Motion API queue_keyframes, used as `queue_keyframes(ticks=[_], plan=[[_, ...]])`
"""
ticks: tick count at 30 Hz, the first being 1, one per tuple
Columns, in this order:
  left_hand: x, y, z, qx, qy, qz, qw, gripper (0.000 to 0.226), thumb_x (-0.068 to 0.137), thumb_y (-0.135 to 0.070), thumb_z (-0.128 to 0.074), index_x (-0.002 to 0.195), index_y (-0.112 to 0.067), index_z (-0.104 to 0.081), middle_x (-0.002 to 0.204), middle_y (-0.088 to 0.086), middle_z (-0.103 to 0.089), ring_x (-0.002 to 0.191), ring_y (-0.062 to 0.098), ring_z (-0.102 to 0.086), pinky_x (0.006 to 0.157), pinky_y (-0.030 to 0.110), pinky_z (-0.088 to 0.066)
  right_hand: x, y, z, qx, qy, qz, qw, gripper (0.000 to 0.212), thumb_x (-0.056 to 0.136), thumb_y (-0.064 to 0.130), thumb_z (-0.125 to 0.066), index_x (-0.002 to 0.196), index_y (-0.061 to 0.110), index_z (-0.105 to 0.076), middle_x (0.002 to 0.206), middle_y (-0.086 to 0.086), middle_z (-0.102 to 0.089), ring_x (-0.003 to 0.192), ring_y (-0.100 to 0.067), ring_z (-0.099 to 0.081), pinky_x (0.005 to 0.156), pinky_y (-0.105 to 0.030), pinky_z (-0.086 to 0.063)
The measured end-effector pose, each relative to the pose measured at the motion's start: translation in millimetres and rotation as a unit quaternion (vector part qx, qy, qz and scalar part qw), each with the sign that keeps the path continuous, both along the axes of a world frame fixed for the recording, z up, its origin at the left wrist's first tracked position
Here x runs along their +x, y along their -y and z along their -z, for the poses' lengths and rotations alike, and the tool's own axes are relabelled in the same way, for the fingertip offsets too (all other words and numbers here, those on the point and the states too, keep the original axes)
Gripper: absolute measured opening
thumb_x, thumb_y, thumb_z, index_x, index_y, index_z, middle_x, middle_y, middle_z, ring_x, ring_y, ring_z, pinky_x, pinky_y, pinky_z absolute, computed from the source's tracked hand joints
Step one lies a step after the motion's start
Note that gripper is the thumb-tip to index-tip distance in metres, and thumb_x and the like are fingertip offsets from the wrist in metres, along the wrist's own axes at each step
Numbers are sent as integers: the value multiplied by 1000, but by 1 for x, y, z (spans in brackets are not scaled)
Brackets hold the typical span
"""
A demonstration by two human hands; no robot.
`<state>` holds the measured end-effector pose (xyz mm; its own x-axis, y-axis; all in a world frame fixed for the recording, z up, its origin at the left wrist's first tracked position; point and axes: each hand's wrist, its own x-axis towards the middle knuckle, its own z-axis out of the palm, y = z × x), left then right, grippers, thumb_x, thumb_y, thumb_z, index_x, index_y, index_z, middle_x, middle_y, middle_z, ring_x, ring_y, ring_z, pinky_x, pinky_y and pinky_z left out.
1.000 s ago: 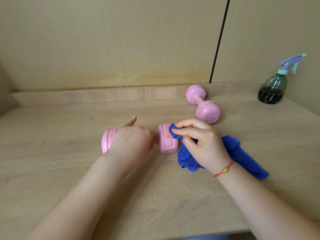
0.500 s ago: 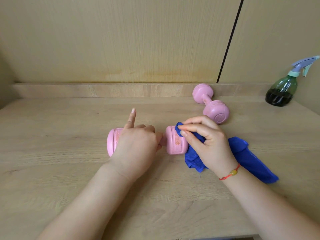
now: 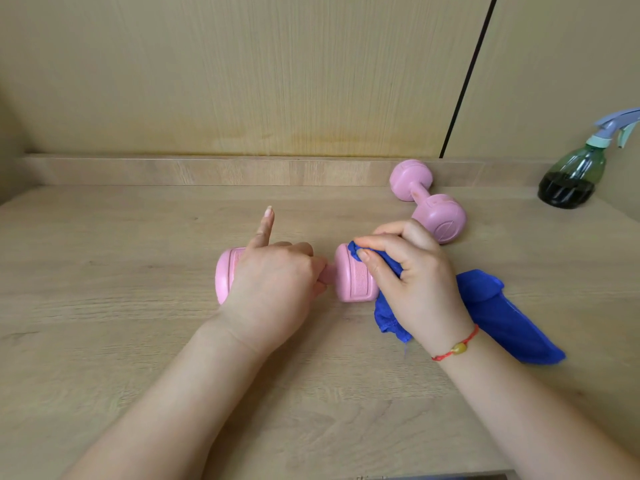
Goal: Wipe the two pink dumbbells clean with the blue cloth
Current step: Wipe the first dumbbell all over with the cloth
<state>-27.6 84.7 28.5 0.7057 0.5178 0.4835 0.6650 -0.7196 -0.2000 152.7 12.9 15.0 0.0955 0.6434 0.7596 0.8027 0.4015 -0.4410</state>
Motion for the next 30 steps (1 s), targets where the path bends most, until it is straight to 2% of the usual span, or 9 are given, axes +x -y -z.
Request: queue_keyframes(ticks=[6,9,12,16,18,20,24,27,30], plan=[[-1,4,0,-9,2,-1,1000,15,71,-22,-75,61,-25,-64,55,-2,-54,45,26,-56,111,61,-16,10,12,0,2,27,-79,996,11,85,3,-68,91,4,-77,94,-6,-61,86,-23,-63,77,-37,-50],[-1,5,-2,-10,5,8,1000,15,75,-25,-61,60,-25,-64,53,-3,-52,43,25,-55,113,60,-17,13,17,-1,-14,32,-103,994,10,84,5,-67,87,5,-76,93,-5,-61,86,-20,-62,77,-33,-50],[-2,3,-4,-8,7,13,1000,33,80,-32,-40,61,-25,-66,54,-5,-51,43,24,-54,115,59,-19,14,17,-3,-33,15,-82,996,10,82,3,-68,87,6,-76,92,-3,-60,87,-15,-62,80,-27,-49],[-4,-2,-5,-13,-3,26,1000,36,81,-35,-38,63,-25,-68,54,-7,-50,43,23,-53,115,60,-20,7,9,-9,-75,-71,-12,995,13,86,6,-70,95,14,-75,94,1,-63,92,-5,-62,85,-13,-43],[-5,-4,-5,-18,-10,27,999,36,82,-35,-39,64,-24,-68,55,-7,-50,44,23,-53,116,60,-20,2,5,-10,-75,-82,7,994,13,87,9,-69,96,15,-76,94,1,-64,91,-5,-61,86,-11,-42],[-6,-5,-4,-23,-17,25,999,38,82,-36,-38,66,-23,-69,56,-8,-52,47,23,-55,117,60,-19,0,6,-9,-51,-37,15,998,13,87,11,-66,95,13,-77,92,0,-63,89,-11,-61,84,-16,-45],[-5,-4,-4,-29,-14,25,999,40,83,-37,-35,71,-24,-70,59,-7,-56,52,25,-59,118,59,-15,4,20,-4,-10,58,-20,998,10,87,8,-69,91,9,-77,92,-2,-63,84,-22,-61,78,-35,-49],[-6,-5,-3,-29,-18,25,999,39,82,-36,-36,69,-24,-70,58,-7,-54,50,24,-58,117,60,-18,5,29,1,-10,96,-27,995,8,89,10,-69,89,9,-77,91,-2,-64,77,-23,-58,72,-37,-47],[-5,-7,-5,-28,-33,13,999,37,83,-37,-38,70,-25,-71,58,-7,-54,51,22,-58,117,62,-16,4,21,-7,-25,81,-19,996,8,85,5,-70,84,10,-76,87,0,-62,81,-22,-59,75,-36,-47]])
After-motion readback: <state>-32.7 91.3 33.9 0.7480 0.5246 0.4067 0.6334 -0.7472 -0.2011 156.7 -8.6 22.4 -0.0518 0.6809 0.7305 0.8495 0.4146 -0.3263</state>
